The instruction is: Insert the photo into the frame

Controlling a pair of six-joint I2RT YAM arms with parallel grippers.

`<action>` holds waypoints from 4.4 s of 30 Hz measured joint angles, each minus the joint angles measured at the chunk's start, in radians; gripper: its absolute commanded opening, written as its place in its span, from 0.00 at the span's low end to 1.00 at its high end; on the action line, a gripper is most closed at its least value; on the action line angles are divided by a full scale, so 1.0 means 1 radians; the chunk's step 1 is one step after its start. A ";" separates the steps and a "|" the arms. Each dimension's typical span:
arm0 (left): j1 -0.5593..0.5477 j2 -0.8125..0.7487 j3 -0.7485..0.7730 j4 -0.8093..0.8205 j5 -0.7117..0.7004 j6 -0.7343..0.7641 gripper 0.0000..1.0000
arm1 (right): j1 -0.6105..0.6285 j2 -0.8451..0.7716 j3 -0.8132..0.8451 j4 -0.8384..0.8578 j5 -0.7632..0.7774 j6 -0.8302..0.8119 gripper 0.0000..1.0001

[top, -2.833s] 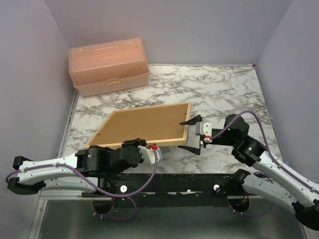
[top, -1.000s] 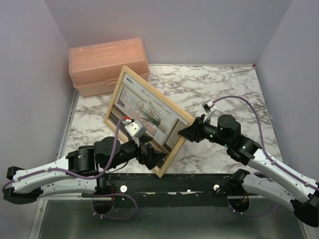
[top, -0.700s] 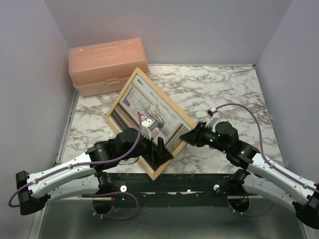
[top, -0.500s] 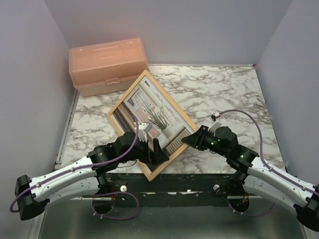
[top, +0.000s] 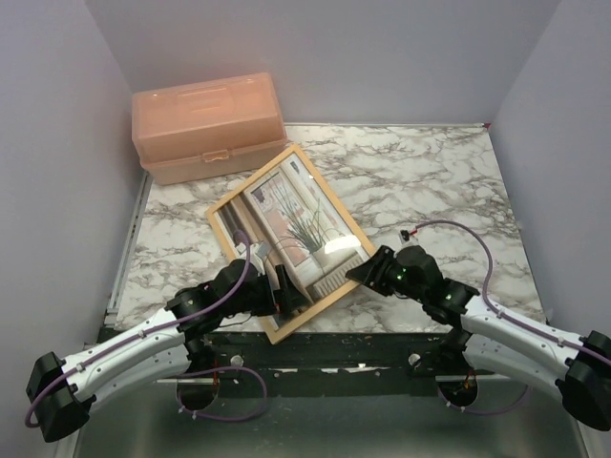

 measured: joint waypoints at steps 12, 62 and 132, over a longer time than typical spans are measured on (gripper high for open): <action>0.005 -0.091 0.012 -0.105 -0.045 0.032 0.98 | -0.004 0.061 -0.082 -0.133 0.029 -0.038 0.86; 0.203 -0.035 -0.033 -0.365 -0.135 -0.055 0.91 | -0.205 0.461 0.407 -0.534 0.109 -0.399 0.95; 0.298 0.892 0.480 -0.087 -0.042 0.308 0.99 | -0.243 0.016 -0.011 -0.359 0.047 -0.164 1.00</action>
